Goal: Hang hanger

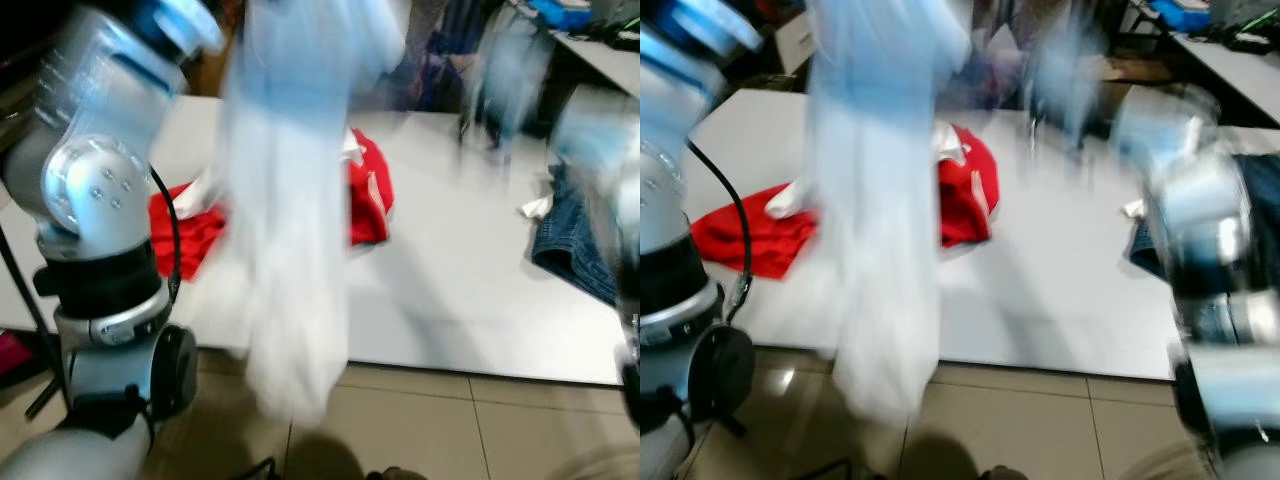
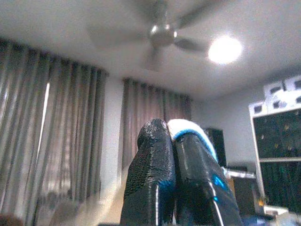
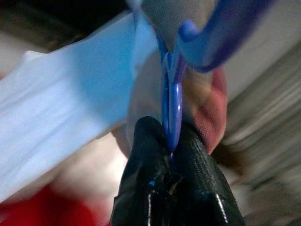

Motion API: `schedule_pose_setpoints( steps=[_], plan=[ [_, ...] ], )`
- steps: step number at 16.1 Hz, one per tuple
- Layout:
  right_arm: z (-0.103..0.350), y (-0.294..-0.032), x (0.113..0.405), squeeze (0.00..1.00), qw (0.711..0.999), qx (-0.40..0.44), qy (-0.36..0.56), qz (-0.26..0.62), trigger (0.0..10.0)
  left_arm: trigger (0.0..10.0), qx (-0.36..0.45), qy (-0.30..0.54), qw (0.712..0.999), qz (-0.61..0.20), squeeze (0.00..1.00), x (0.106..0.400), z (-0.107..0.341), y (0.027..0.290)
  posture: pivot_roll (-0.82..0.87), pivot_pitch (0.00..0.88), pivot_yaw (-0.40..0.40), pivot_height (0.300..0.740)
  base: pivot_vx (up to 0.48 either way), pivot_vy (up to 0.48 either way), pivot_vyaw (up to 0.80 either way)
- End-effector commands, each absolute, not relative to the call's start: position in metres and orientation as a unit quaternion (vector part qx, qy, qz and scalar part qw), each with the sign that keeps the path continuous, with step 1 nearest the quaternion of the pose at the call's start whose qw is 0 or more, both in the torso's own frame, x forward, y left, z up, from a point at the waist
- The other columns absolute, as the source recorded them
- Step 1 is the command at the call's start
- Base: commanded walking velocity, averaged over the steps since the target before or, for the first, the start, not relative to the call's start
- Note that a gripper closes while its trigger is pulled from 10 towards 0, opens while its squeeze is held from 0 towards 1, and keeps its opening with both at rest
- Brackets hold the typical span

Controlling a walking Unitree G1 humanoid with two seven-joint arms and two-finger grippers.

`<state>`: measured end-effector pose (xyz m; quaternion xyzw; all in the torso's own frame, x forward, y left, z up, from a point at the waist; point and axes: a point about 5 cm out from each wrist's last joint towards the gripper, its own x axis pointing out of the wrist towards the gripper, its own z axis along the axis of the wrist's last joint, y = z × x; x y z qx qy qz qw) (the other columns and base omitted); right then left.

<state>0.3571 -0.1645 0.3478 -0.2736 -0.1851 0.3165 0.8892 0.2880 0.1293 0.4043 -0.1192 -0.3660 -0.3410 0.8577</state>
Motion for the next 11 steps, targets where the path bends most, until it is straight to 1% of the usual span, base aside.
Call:
schedule_pose_setpoints(
  steps=[1, 2, 3, 5, 6, 7, 8, 9, 10, 11],
  plan=[
    [0.39, -0.193, 0.358, 0.0, 0.91, -0.229, -0.28, 0.201, 10.0, 10.0, -0.135, -0.386, 0.852, -0.326, 0.0, 0.286, 0.413, 0.135, -0.13, 0.0, 0.007, 0.74, 0.0, 0.0, 0.0],
    [0.411, -0.201, 0.357, 0.0, 0.9, -0.245, -0.327, 0.151, 10.0, 10.0, -0.149, -0.389, 0.856, -0.306, 0.0, 0.287, 0.414, 0.141, -0.13, 0.0, 0.003, 0.74, 0.0, 0.0, 0.0],
    [0.401, -0.199, 0.363, 0.0, 0.895, -0.278, -0.31, 0.163, 10.0, 10.0, -0.148, -0.377, 0.869, -0.284, 0.0, 0.292, 0.408, 0.147, -0.13, 0.0, 0.003, 0.74, 0.0, 0.0, 0.0],
    [0.382, -0.196, 0.371, 0.0, 0.894, -0.294, -0.291, 0.171, 10.0, 10.0, -0.139, -0.366, 0.879, -0.27, 0.0, 0.297, 0.399, 0.148, -0.13, 0.0, 0.005, 0.74, 0.0, 0.0, 0.0],
    [0.357, -0.192, 0.377, 0.0, 0.897, -0.303, -0.262, 0.187, 10.0, 10.0, -0.134, -0.351, 0.887, -0.267, 0.0, 0.301, 0.388, 0.143, -0.14, 0.0, 0.008, 0.74, 0.0, 0.0, 0.0],
    [0.306, -0.187, 0.386, 0.0, 0.908, -0.291, -0.171, 0.25, 10.0, 10.0, -0.119, -0.304, 0.909, -0.259, 0.0, 0.311, 0.366, 0.134, -0.14, 0.0, 0.013, 0.74, 0.0, 0.0, 0.0],
    [0.29, -0.185, 0.385, 0.0, 0.9, -0.304, -0.149, 0.274, 10.0, 10.0, -0.103, -0.288, 0.918, -0.251, 0.0, 0.315, 0.358, 0.131, -0.14, 0.0, 0.013, 0.74, 0.0, 0.0, 0.0],
    [0.266, -0.185, 0.38, 0.0, 0.888, -0.321, -0.117, 0.308, 10.0, 10.0, -0.083, -0.254, 0.93, -0.251, 0.0, 0.321, 0.343, 0.125, -0.14, 0.0, 0.012, 0.74, 0.0, 0.0, 0.0],
    [0.224, -0.187, 0.365, 0.0, 0.867, -0.334, -0.057, 0.366, 10.0, 10.0, -0.02, -0.174, 0.954, -0.241, 0.0, 0.333, 0.305, 0.113, -0.14, 0.0, 0.013, 0.74, 0.0, 0.0, 0.0],
    [0.199, -0.191, 0.347, 0.0, 0.856, -0.32, -0.011, 0.406, 10.0, 10.0, 0.025, -0.109, 0.969, -0.219, 0.0, 0.341, 0.267, 0.106, -0.14, 0.0, 0.018, 0.74, 0.0, 0.0, 0.0]
  ],
)
